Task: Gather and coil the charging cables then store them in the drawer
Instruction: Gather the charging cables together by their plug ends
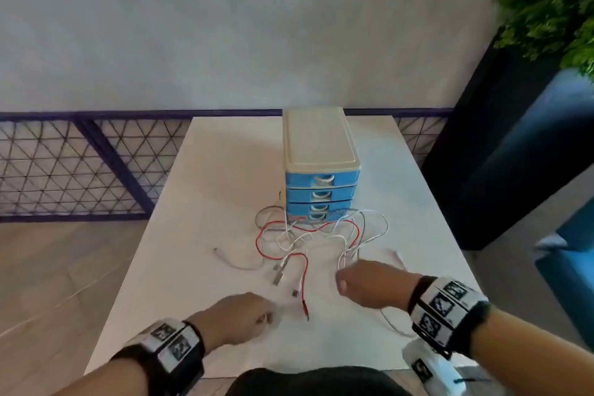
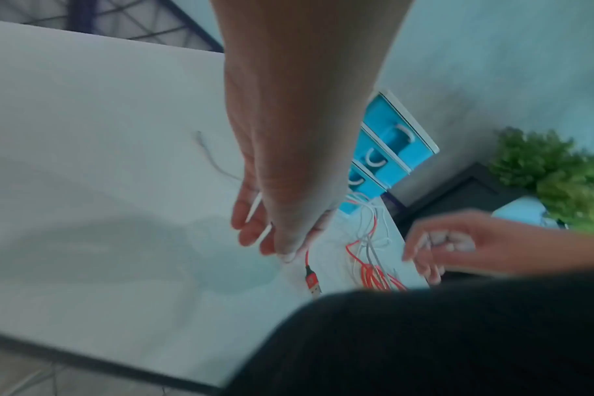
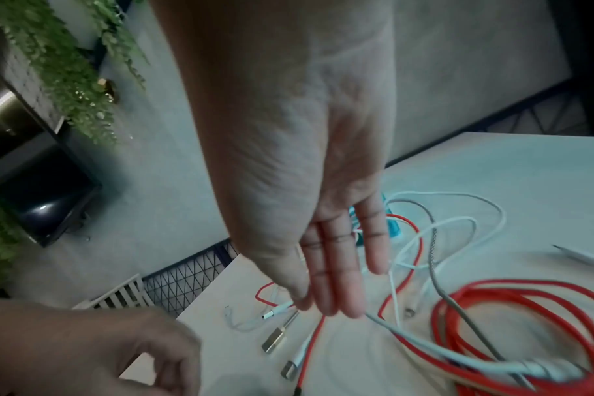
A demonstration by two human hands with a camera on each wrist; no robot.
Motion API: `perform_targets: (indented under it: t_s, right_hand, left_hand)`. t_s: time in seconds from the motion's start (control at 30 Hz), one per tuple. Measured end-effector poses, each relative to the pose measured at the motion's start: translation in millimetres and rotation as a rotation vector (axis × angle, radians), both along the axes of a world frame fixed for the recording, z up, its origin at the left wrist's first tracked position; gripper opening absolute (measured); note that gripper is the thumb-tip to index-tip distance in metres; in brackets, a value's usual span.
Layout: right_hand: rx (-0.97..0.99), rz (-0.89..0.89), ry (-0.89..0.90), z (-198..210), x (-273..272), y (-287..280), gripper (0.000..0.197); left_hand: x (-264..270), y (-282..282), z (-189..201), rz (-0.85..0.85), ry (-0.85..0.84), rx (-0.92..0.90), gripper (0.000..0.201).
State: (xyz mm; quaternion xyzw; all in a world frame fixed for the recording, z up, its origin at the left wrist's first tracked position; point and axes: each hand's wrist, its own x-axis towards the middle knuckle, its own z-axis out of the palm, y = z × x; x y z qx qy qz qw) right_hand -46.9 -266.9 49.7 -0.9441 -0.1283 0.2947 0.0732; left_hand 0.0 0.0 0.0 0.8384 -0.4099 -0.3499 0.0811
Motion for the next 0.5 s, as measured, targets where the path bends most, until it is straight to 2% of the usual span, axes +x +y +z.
perform_targets:
  t_s: [0.07, 0.17, 0.23, 0.33, 0.5]
  right_hand:
    - [0.047, -0.055, -0.056, 1, 15, 8, 0.024]
    - [0.048, -0.065, -0.098, 0, 36, 18, 0.026]
    - [0.028, -0.087, -0.107, -3, 44, 20, 0.028]
    - [-0.006, -0.111, -0.120, -5, 51, 18, 0.027]
    - [0.003, -0.197, -0.065, -18, 49, 7, 0.027]
  left_hand:
    - [7, -20, -2, -0.054, -0.135, -0.030, 0.023]
    - [14, -51, -11, -0.261, -0.330, -0.053, 0.030]
    - [18, -62, -21, -0.291, -0.426, -0.021, 0.034]
    - [25, -74, -28, -0.249, -0.478, 0.001, 0.030]
    - [32, -75, -42, -0.259, -0.460, -0.042, 0.024]
